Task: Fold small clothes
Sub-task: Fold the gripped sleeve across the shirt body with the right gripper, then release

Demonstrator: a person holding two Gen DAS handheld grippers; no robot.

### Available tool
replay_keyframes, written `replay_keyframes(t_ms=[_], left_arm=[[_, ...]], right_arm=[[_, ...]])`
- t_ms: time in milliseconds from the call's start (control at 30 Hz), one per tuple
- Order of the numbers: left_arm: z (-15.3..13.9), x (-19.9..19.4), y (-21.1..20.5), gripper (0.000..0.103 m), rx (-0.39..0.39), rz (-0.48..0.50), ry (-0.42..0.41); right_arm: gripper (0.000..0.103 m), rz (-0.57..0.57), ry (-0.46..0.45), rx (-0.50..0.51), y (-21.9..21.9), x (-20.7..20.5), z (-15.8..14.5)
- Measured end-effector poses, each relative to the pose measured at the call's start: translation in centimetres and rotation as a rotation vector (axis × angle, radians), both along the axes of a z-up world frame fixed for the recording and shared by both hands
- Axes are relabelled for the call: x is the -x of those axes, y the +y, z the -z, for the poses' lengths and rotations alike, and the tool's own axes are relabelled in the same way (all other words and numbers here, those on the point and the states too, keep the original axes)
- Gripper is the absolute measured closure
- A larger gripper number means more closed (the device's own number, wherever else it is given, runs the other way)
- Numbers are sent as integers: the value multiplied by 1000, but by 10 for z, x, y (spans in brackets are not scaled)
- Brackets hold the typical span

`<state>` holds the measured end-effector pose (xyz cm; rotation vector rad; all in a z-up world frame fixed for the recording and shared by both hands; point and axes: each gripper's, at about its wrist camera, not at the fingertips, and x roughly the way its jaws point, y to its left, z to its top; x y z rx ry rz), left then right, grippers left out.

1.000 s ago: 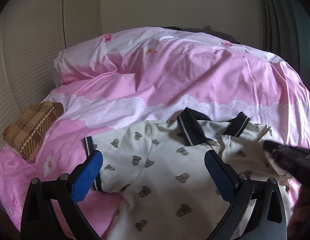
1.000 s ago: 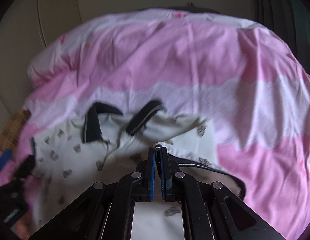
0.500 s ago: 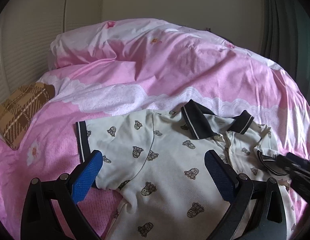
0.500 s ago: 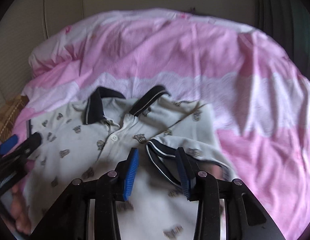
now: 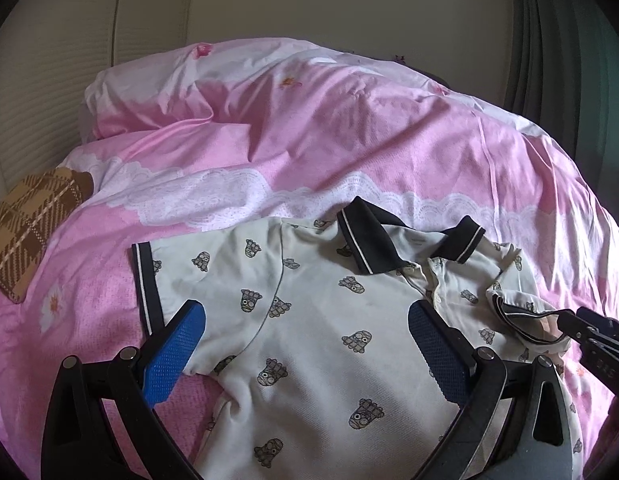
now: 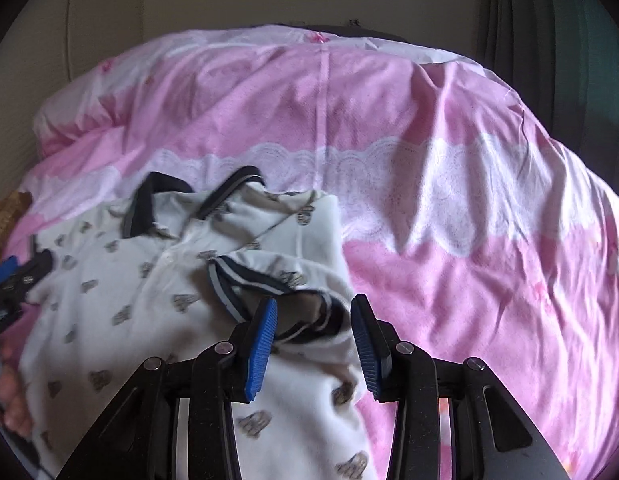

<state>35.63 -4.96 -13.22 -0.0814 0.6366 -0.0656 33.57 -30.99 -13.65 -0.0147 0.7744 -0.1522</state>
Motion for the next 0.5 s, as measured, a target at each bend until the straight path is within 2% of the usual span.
replay_keyframes(t_ms=[67,233,367,433,500], left_arm=[[0,-1,2,0,3,-5,2],[1,-1,3,0,7,-3,7],[1,0,2,0,5,0,5],[0,1,3,0,4,-1,2],[-1,1,4,0,8,-5,0]], right_arm=[[95,-1,28,-16,-1,1,4],[97,-56,56,-15,15,25,16],[98,-94,115,-16,24,28,40],[98,-84,123,-54,20,25,41],[98,-76,95,-113,13,25,29]])
